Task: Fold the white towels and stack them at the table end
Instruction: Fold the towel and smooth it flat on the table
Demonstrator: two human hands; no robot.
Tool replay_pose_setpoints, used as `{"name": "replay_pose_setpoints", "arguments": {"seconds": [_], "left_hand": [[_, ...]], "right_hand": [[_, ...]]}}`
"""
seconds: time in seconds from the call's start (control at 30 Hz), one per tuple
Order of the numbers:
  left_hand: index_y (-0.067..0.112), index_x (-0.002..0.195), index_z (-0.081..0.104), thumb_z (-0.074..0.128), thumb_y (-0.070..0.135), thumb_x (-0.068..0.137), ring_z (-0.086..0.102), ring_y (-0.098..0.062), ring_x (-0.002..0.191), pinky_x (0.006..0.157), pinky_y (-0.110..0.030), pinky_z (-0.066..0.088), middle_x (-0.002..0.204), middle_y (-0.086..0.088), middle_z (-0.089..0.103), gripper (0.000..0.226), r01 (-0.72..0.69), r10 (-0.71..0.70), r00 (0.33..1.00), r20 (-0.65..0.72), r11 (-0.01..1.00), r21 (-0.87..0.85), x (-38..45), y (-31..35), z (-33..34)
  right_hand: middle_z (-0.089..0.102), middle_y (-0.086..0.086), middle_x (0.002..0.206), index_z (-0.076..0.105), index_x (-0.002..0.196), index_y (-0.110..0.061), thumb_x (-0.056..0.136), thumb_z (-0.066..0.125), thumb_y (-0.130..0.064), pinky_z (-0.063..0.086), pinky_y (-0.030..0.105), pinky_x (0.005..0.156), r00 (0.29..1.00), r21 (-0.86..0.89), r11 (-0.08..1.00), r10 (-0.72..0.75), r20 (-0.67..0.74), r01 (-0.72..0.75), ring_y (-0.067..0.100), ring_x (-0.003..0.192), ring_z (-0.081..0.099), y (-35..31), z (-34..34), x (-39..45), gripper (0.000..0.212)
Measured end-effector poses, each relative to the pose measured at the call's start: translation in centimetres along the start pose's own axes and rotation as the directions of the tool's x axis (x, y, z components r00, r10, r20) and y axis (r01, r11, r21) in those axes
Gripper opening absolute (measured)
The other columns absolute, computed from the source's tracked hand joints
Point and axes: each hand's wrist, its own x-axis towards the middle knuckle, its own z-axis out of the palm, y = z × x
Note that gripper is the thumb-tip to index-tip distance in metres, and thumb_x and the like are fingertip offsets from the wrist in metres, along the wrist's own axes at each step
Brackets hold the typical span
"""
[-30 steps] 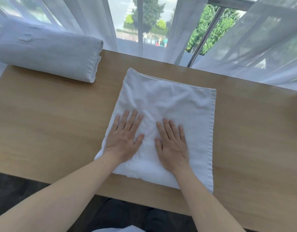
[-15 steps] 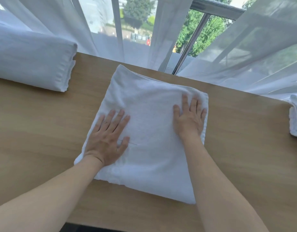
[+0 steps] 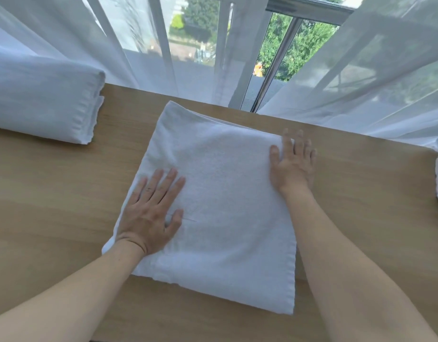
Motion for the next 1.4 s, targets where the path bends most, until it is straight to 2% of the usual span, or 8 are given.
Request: {"name": "replay_pose_setpoints", "arguments": {"seconds": [0.1,0.23,0.43,0.63,0.83,1.1,1.27,1.4], "left_hand": [[0.020,0.159,0.027,0.033,0.045,0.098,0.016,-0.025,0.155,0.124,-0.051,0.016,0.167,-0.002,0.022,0.066,0.009,-0.009,1.000,0.005,1.000,-0.010,0.1,-0.2,0.1],[0.021,0.159,0.028,0.033,0.046,0.097,0.015,-0.024,0.155,0.125,-0.049,0.014,0.167,-0.001,0.023,0.067,0.017,-0.017,1.000,0.015,1.000,-0.018,0.0,0.0,0.1],[0.019,0.159,0.024,0.029,0.042,0.101,0.012,-0.028,0.155,0.124,-0.053,0.013,0.167,-0.005,0.020,0.063,0.010,-0.008,0.998,0.057,1.000,-0.028,-0.2,0.4,-0.6],[0.029,0.161,0.018,0.031,0.052,0.102,0.005,-0.028,0.156,0.124,-0.057,0.007,0.169,-0.002,0.010,0.064,-0.430,0.430,0.884,0.183,0.902,-0.043,1.5,-0.1,-0.3],[0.039,0.159,0.000,0.021,0.062,0.095,-0.011,-0.020,0.155,0.124,-0.048,-0.010,0.168,0.010,-0.006,0.072,-0.169,0.161,0.965,0.206,0.985,0.025,9.0,-2.5,-0.5],[0.034,0.160,0.002,0.016,0.053,0.101,-0.014,-0.020,0.154,0.123,-0.046,-0.012,0.169,0.003,-0.007,0.064,0.054,-0.063,0.966,0.251,0.998,0.045,17.1,-3.9,-1.1],[0.030,0.161,-0.004,0.015,0.052,0.103,-0.018,-0.019,0.154,0.124,-0.042,-0.011,0.168,0.002,-0.016,0.065,0.038,0.008,0.962,0.274,0.986,-0.160,6.6,0.3,-1.6],[0.028,0.162,0.000,0.020,0.055,0.104,-0.008,-0.020,0.156,0.123,-0.043,-0.002,0.170,0.003,-0.006,0.067,-0.073,0.075,0.968,0.239,0.997,-0.017,-4.9,0.1,-1.2]], "right_hand": [[-0.005,0.004,0.169,0.006,0.161,-0.024,0.105,0.021,-0.048,-0.006,0.045,0.124,0.993,0.080,0.997,0.028,-0.113,-0.019,0.024,0.155,-0.008,-1.5,0.5,-4.3,0.063],[-0.001,0.004,0.169,0.011,0.161,-0.024,0.106,0.015,-0.051,-0.003,0.044,0.125,0.974,0.114,0.974,-0.178,-0.142,0.194,0.023,0.155,-0.008,-6.1,4.9,-17.0,0.061],[-0.009,0.000,0.168,-0.002,0.160,-0.029,0.105,0.017,-0.054,-0.005,0.047,0.124,0.992,0.034,0.995,-0.094,-0.088,0.098,0.018,0.153,-0.016,-6.4,7.8,-21.1,0.063],[0.003,0.003,0.169,0.010,0.161,-0.027,0.102,0.024,-0.051,0.004,0.050,0.125,0.980,0.007,0.996,-0.081,-0.180,0.084,0.021,0.155,-0.002,-6.7,8.8,-20.1,0.065],[0.013,0.004,0.168,0.017,0.160,-0.026,0.101,0.030,-0.049,0.007,0.051,0.124,0.963,0.022,0.995,-0.085,-0.255,0.094,0.023,0.155,0.005,-6.7,9.2,-19.9,0.065],[0.015,0.004,0.167,0.021,0.160,-0.025,0.100,0.031,-0.049,0.007,0.051,0.124,0.953,0.036,0.995,-0.082,-0.292,0.097,0.023,0.155,0.007,-6.7,9.3,-19.6,0.065],[0.016,0.005,0.167,0.022,0.159,-0.025,0.100,0.032,-0.047,0.007,0.052,0.124,0.955,0.037,0.995,-0.079,-0.286,0.094,0.024,0.155,0.009,-6.7,9.2,-19.5,0.064],[0.015,0.004,0.168,0.020,0.160,-0.026,0.101,0.030,-0.047,0.008,0.052,0.124,0.958,0.038,0.994,-0.084,-0.275,0.098,0.024,0.155,0.007,-6.5,9.4,-19.4,0.064]]}}
